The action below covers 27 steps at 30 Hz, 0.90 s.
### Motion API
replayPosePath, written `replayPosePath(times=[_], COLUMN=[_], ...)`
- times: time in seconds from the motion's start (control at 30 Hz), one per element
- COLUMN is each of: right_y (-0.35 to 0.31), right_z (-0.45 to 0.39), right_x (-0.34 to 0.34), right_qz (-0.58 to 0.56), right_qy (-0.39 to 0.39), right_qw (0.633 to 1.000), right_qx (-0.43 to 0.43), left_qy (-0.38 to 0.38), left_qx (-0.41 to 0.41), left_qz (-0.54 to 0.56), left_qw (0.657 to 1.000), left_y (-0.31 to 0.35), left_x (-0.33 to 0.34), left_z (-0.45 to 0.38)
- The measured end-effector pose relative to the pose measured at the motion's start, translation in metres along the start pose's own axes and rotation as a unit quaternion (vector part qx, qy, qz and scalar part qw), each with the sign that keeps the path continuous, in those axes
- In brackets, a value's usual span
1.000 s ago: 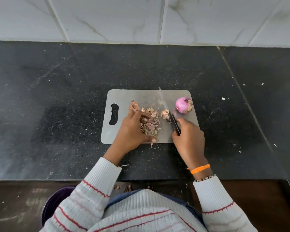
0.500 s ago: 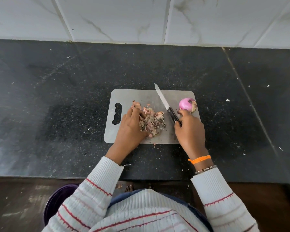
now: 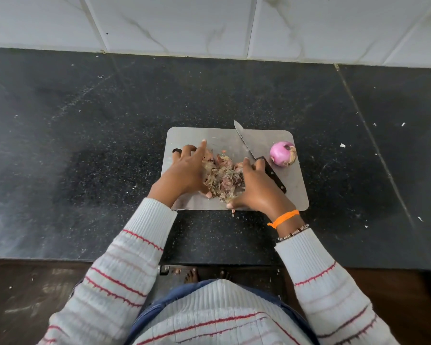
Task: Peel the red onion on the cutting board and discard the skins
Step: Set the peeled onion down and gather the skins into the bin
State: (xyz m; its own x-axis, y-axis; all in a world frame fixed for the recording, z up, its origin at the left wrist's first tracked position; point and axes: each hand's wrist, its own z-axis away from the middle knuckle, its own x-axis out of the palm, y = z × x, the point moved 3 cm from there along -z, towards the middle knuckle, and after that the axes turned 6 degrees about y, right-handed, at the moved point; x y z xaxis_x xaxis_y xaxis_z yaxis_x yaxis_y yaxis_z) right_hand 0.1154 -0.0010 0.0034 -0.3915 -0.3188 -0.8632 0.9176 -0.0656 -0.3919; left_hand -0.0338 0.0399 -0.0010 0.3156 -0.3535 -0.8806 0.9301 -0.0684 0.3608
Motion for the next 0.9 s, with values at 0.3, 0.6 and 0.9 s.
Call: replayPosePath(times=[0.3, 0.6, 0.9], right_y=[-0.005, -0.012, -0.012], right_z=[-0.029, -0.03, -0.028], right_x=[0.004, 0.006, 0.006], right_qz=[-0.018, -0.041, -0.061], right_qy=[-0.002, 0.092, 0.129], right_qw=[1.0, 0.991, 0.982], right_qx=[-0.022, -0.091, -0.124], left_qy=[0.002, 0.141, 0.21], left_qx=[0.059, 0.033, -0.03], left_qz=[0.049, 0.068, 0.137], left_qw=[0.997, 0.987, 0.968], left_y=[0.013, 0.014, 0.014], left_x=[0.005, 0.018, 0.017], left_z=[-0.003, -0.003, 0.015])
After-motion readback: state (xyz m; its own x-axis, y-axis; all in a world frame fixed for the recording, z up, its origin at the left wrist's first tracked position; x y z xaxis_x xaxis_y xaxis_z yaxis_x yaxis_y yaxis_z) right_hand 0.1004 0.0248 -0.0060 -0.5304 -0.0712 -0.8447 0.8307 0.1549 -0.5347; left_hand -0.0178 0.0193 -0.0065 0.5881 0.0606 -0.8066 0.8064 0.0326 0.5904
